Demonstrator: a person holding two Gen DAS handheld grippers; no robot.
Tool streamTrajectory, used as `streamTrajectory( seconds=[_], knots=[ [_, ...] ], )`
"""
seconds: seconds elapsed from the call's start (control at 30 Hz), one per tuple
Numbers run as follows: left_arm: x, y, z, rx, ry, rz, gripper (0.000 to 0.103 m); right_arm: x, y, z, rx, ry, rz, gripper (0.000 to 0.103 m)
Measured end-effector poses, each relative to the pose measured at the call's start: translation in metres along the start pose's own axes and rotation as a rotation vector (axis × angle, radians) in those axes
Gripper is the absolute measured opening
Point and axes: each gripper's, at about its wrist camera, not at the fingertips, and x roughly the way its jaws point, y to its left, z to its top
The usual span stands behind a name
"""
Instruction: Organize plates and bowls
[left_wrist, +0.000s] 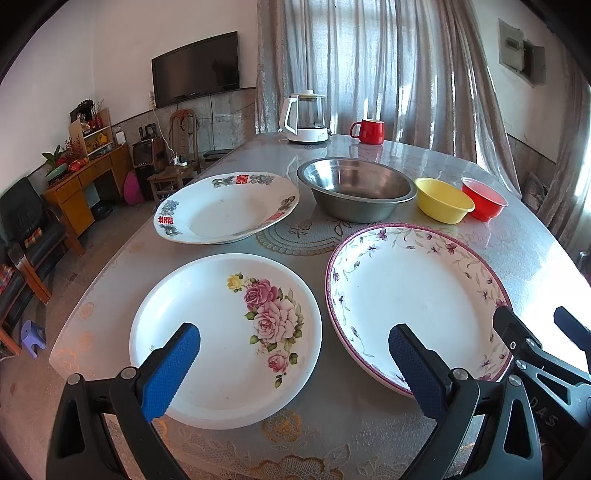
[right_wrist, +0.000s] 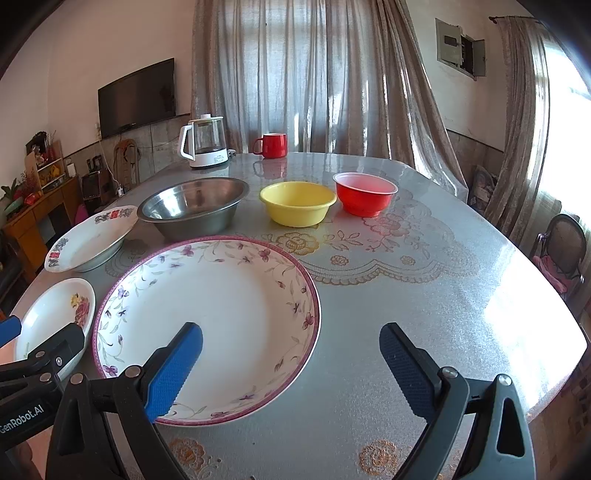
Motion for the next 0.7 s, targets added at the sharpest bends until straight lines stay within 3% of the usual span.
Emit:
streamTrajectory(
  seconds=[0.7],
  knots=[
    [-0.0012,-0.002,-0.0007,0.006,-0.002,-0.001,0.103,0.0007,-0.0014,-0.0035,0.002,0.006,0.0,0.098]
  ],
)
